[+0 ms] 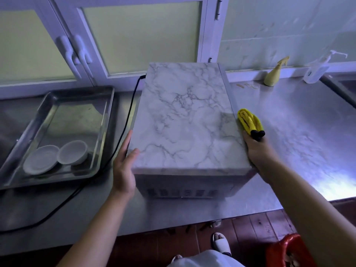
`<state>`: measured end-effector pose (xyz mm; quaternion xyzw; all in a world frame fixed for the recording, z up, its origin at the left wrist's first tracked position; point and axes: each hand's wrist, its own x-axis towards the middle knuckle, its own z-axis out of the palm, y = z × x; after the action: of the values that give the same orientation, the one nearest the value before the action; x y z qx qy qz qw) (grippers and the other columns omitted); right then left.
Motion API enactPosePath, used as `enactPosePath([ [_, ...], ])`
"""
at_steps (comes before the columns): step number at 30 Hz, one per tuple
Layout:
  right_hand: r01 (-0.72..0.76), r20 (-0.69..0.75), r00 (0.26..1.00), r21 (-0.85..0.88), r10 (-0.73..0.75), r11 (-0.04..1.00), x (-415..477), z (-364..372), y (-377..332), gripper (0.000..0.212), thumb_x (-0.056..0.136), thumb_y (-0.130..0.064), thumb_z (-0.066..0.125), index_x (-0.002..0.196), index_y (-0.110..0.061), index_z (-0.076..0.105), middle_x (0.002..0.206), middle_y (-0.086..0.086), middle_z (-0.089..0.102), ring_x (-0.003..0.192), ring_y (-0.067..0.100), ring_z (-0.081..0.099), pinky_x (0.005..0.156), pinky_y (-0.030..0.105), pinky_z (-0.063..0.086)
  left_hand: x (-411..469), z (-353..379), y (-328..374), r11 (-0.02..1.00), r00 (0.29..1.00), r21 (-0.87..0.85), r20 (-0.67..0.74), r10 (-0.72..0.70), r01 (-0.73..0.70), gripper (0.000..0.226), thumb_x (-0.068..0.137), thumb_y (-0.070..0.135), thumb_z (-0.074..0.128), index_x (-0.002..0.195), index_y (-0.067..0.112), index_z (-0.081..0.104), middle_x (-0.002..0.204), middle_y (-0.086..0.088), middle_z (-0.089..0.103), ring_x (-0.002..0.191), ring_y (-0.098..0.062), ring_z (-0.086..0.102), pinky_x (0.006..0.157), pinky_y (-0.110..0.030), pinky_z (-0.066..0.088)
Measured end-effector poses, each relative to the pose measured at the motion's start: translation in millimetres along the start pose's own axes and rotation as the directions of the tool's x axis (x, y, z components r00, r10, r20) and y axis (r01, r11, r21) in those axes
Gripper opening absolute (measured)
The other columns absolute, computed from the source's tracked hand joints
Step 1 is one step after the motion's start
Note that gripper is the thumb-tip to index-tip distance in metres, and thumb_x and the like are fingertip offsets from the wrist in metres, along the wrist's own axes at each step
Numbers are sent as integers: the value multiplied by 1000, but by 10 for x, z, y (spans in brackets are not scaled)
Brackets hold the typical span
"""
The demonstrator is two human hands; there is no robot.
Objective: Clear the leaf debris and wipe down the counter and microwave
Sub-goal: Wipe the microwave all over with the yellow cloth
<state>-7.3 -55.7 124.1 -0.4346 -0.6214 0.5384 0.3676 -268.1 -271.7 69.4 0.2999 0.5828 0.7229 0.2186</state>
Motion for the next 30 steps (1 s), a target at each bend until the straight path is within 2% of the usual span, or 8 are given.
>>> enactPosePath([
  [3, -12, -140, 990, 70, 22, 997, -409, 82, 92, 22, 103, -25, 53, 121, -37, 58, 92, -40, 65, 78, -21, 58, 67, -4, 39, 4, -251, -19, 1000, 996, -21, 82, -15, 17, 58, 89, 27, 55, 146, 25, 49, 151, -4, 48, 144, -23, 38, 120, -55, 20],
  [5, -2, -219, 975, 107, 25, 994, -672, 110, 110, 23, 102, -20, 54, 117, -35, 61, 98, -29, 70, 79, -14, 64, 60, -3, 40, 4, -327, -19, 999, 993, -28, 121, -16, 20, 57, 89, 25, 54, 146, 24, 49, 151, -5, 48, 144, -24, 39, 119, -58, 20],
  [8, 57, -286, 958, 174, -4, 983, -922, 114, 135, 30, 101, -17, 57, 130, -25, 61, 106, -30, 70, 93, -15, 63, 74, 1, 45, -45, -276, -8, 999, 993, -35, 119, -19, 24, 58, 87, 24, 53, 144, 22, 51, 149, -7, 51, 142, -25, 41, 118, -59, 21],
  [12, 104, -419, 907, 163, -27, 981, -823, 12, 147, 24, 100, -14, 58, 115, -30, 67, 102, -28, 71, 92, -9, 64, 79, 6, 48, -164, -52, -10, 997, 999, -79, 41, -2, 5, 58, 84, 23, 54, 143, 19, 54, 147, -9, 52, 141, -27, 42, 119, -56, 26],
  [16, 108, -524, 852, 185, 5, 977, -437, -288, 180, 17, 97, -19, 62, 111, -26, 69, 91, -14, 71, 85, 7, 64, 74, 19, 51, -270, 398, -21, 994, 997, -82, -47, 61, -65, 55, 85, 17, 54, 138, 30, 59, 144, -5, 56, 138, -20, 48, 108, -23, 41],
  [20, 148, -598, 801, 222, 15, 964, 105, -472, 107, 20, 93, -14, 61, 110, -23, 65, 79, -4, 62, 77, 20, 57, 74, 34, 46, -67, 853, -81, 991, 994, -126, -105, 29, -42, 55, 84, 9, 53, 134, 31, 60, 144, 0, 56, 137, -16, 48, 108, -22, 41],
  [27, 165, -624, 778, 309, 69, 937, 774, -527, 40, 27, 91, -8, 62, 116, -14, 70, 103, -7, 71, 85, -1, 68, 74, 15, 52, 398, 1279, -162, 985, 979, -161, -200, 30, -63, 54, 84, 5, 53, 137, 18, 54, 135, 17, 60, 132, -5, 51, 98, -11, 43],
  [30, 184, -646, 760, 318, 70, 930, 1045, -619, 43, 23, 90, -7, 62, 111, -15, 69, 84, -19, 70, 69, -5, 65, 65, 15, 52, 454, 1479, -221, 987, 974, -151, -226, 11, -46, 55, 83, 9, 55, 137, 23, 54, 141, 10, 57, 135, -7, 49, 102, -15, 42],
])
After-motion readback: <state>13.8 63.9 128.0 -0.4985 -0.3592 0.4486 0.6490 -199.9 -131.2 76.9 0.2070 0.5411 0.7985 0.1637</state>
